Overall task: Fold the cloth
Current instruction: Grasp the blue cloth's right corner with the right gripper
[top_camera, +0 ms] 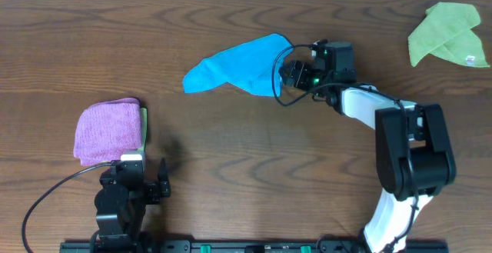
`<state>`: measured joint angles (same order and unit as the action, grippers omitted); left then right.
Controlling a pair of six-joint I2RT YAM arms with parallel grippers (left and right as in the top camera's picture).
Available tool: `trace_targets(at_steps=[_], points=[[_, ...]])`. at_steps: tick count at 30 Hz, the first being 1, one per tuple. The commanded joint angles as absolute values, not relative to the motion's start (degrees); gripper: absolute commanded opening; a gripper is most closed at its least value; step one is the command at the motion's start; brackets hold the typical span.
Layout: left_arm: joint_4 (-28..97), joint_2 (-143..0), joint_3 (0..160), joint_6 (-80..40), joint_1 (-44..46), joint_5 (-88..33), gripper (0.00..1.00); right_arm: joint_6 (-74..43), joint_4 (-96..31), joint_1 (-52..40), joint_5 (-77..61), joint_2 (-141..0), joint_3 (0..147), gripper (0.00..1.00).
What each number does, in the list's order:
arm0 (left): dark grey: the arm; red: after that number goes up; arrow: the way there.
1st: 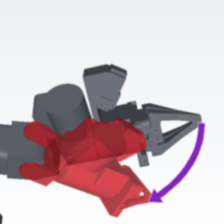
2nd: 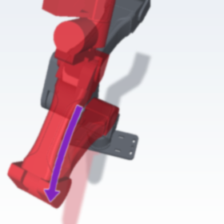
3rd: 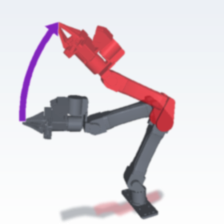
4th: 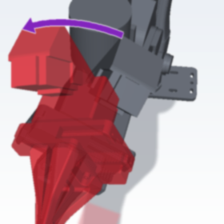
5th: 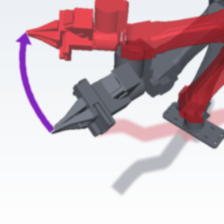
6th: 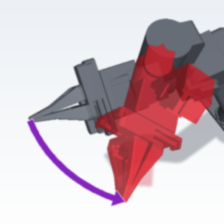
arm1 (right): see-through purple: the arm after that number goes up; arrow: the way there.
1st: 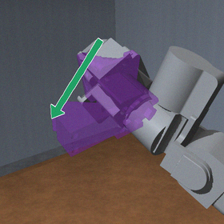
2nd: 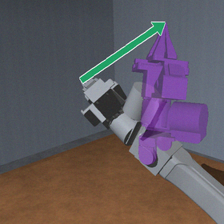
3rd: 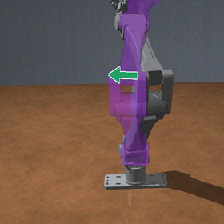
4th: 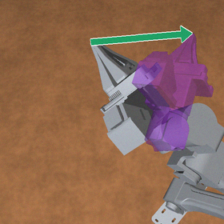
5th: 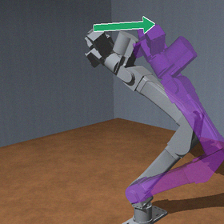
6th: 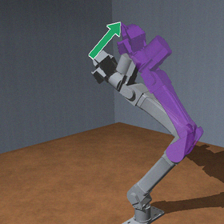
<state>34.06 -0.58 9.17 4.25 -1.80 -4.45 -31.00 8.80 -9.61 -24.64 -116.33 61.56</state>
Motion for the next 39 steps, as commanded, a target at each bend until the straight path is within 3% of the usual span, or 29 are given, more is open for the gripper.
trace_targets(at_steps=[1, 11, 20, 33, 35, 39], points=[[34.0, -0.3, 8.8, 3.6, -1.6, -4.0, 0.95, -35.4, 8.2, -10.2, -24.3, -121.2, 60.7, 0.78], [34.0, -0.3, 8.8, 3.6, -1.6, -4.0, 0.95, -39.0, 10.2, -10.5, -25.8, -125.8, 60.7, 0.7], [33.9, -0.3, 8.8, 3.7, -1.6, -4.0, 0.95, -42.0, 9.9, -12.5, -26.4, -127.7, 60.7, 0.56], [33.9, -0.3, 8.8, 3.6, -1.6, -4.1, 0.95, -41.5, 7.7, -13.3, -24.0, -128.0, 60.7, 0.07], [33.9, -0.3, 8.8, 3.6, -1.6, -4.1, 0.95, -40.6, 7.8, -12.7, -24.0, -127.9, 60.7, 0.02], [33.8, -0.3, 8.8, 3.6, -1.6, -4.7, 0.95, -40.6, 7.7, -10.7, -26.4, -127.6, 60.8, 0.01]])
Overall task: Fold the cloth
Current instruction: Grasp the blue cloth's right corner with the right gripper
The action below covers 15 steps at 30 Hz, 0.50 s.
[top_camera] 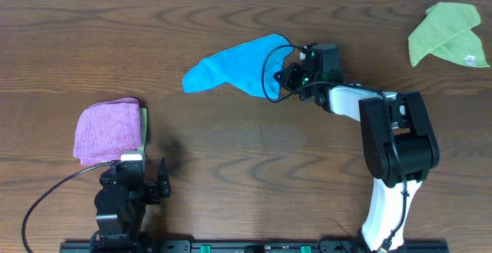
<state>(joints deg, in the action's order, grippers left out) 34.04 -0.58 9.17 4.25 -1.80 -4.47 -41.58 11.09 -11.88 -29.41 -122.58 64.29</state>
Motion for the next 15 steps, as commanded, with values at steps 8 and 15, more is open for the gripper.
trace_targets(at_steps=[8, 15], points=[[33.5, -0.3, 8.9, -5.0, -1.6, -10.4, 0.95, -38.0, 0.3, -8.6, -27.4, -118.3, 60.8, 0.01], [33.1, -0.3, 8.9, -21.3, -1.6, -15.6, 0.95, -34.6, -13.6, -8.7, -24.7, -106.5, 60.8, 0.01]])
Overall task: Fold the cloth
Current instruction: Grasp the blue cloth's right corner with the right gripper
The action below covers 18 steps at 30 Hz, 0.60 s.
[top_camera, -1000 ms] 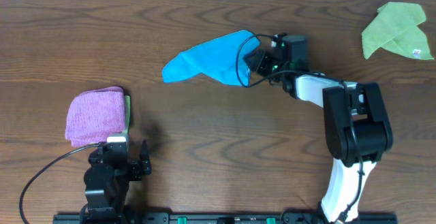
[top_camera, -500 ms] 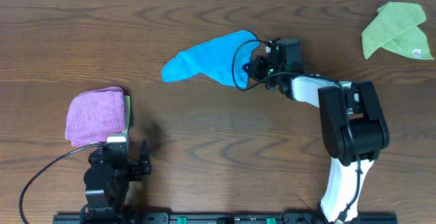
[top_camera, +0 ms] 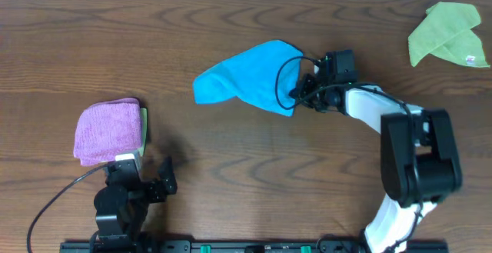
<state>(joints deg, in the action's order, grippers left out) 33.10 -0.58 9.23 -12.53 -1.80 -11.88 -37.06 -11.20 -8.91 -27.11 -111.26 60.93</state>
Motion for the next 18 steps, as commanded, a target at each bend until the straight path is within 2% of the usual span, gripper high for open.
trace_targets(at_steps=[1, 9, 18], points=[[33.1, -0.3, 8.9, -23.0, -1.6, -16.2, 0.95, -34.2, -15.1, -8.7, -24.3, -105.2, 60.8, 0.01], [33.1, -0.3, 8.9, -37.9, -1.6, -18.1, 0.95, -31.6, -27.7, -8.7, -16.2, -92.9, 60.8, 0.01], [33.1, -0.3, 9.0, -44.0, -1.6, -23.6, 0.95, -34.7, -39.4, -8.7, -6.7, -88.4, 60.8, 0.01]])
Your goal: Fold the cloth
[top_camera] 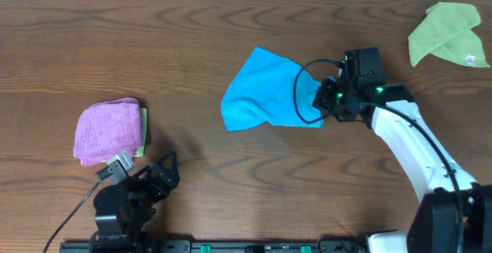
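A blue cloth (265, 88) lies rumpled on the wooden table near the middle. My right gripper (321, 99) sits at the cloth's right edge and is shut on the fabric there. My left gripper (165, 170) is low at the front left, beside the folded pink cloth, with its fingers spread and holding nothing.
A folded pink cloth (108, 130) on a green one rests at the left. A green cloth (447, 34) lies crumpled at the far right corner. A black cable loops over the blue cloth near my right wrist.
My right gripper has moved right and toward the front with the blue cloth, which now lies further right and more spread. My left arm has turned slightly to the right.
The blue cloth first lay bunched left of centre with my right gripper at its right end. Then the gripper sat closer into that end. Afterwards it had the cloth pulled right, and now further right still, with the cloth opened wider.
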`<state>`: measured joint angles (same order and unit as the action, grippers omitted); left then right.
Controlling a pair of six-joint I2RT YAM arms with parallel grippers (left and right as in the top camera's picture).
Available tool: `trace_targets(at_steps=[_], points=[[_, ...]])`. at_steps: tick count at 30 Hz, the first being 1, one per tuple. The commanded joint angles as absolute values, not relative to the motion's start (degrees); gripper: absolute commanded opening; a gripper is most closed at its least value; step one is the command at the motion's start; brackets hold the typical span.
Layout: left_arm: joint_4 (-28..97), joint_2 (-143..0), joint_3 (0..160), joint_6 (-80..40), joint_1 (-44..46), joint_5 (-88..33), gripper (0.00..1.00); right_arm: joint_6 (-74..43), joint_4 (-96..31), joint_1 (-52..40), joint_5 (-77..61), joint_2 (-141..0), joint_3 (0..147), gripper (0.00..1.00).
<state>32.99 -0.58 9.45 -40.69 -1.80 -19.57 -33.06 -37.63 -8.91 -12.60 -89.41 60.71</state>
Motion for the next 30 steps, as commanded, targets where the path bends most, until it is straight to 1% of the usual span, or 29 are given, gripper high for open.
trace_targets(at_steps=[1, 7, 8, 10, 12, 13, 14, 15, 18, 20, 25, 28, 30], points=[[33.1, -0.3, 9.0, -44.0, -1.6, -24.6, 0.95, -34.7, -40.8, -8.7, -5.2, -88.4, 60.8, 0.01], [33.1, -0.3, 9.1, -44.8, -1.6, -29.7, 0.95, -34.7, -46.6, -8.7, 2.7, -88.3, 60.8, 0.01], [33.1, -0.3, 9.1, -45.4, -1.6, -30.0, 0.95, -34.7, -46.7, -8.7, 3.3, -88.3, 60.8, 0.04], [33.1, -0.3, 9.1, -46.7, -1.6, -30.2, 0.95, -36.4, -47.0, -8.7, 4.9, -88.3, 60.8, 0.13], [33.1, -0.3, 9.1, -48.0, -1.6, -30.6, 0.95, -38.3, -47.1, -8.6, 7.6, -88.3, 60.8, 0.28], [33.0, -0.3, 9.1, -48.7, -1.6, -31.0, 0.95, -39.0, -47.0, -8.6, 8.7, -88.3, 60.8, 0.4], [32.9, -0.3, 9.1, -49.3, -1.6, -31.5, 0.95, -39.2, -46.7, -8.6, 9.6, -88.3, 60.8, 0.49], [32.9, -0.3, 9.1, -50.0, -1.6, -31.9, 0.95, -39.2, -45.9, -8.6, 9.9, -88.3, 60.8, 0.54], [32.8, -0.3, 9.1, -53.7, -1.6, -33.1, 0.95, -39.2, -44.5, -8.6, 9.8, -88.3, 61.3, 0.63], [32.8, -0.3, 9.1, -57.9, -1.6, -34.0, 0.95, -39.2, -44.3, -8.6, 9.8, -88.3, 62.3, 0.65], [32.1, -0.4, 9.1, -55.3, -1.6, -36.1, 0.96, -38.9, -45.3, -8.2, 10.3, -87.6, 65.2, 0.68], [28.9, -1.6, 9.1, -55.1, -1.4, -36.6, 0.96, -38.5, -46.0, -6.5, 12.7, -87.3, 65.5, 0.69], [26.8, -3.7, 9.1, -55.1, -1.4, -36.7, 0.96, -37.3, -45.8, -5.3, 13.9, -87.5, 65.5, 0.69]])
